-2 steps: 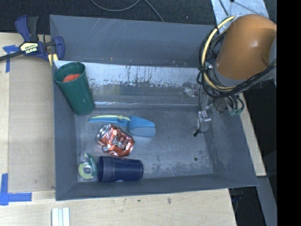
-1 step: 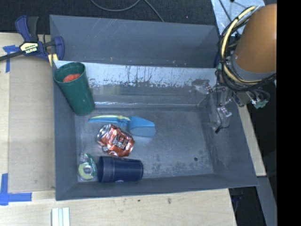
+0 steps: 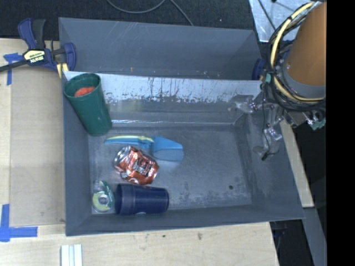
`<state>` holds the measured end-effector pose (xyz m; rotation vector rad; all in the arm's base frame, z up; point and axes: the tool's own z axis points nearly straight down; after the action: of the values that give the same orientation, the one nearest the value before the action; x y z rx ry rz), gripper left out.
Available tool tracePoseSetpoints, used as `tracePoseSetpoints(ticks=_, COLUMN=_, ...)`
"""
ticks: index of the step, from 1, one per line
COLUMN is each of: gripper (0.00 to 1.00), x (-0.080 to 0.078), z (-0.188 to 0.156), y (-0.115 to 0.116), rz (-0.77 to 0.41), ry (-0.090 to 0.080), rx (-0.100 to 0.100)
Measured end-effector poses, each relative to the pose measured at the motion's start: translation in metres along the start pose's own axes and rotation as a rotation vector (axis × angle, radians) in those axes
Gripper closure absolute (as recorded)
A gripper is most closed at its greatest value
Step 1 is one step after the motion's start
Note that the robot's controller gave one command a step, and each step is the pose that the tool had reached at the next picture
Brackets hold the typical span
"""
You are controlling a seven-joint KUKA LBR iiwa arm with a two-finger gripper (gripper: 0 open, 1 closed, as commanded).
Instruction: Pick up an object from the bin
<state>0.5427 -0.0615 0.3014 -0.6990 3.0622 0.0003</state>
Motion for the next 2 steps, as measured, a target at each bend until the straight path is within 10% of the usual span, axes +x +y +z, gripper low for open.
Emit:
tracePoseSetpoints(ticks=1, gripper=0.0, x=-0.023, z=-0.007, y=-0.011, rz=0.0, ry=-0.008, rx=0.003)
tracePoseSetpoints(ticks=2, gripper=0.0, x=-0.009, z=-0.017, y=-0.013, rz=0.211, ry=-0.003, rx=0.0)
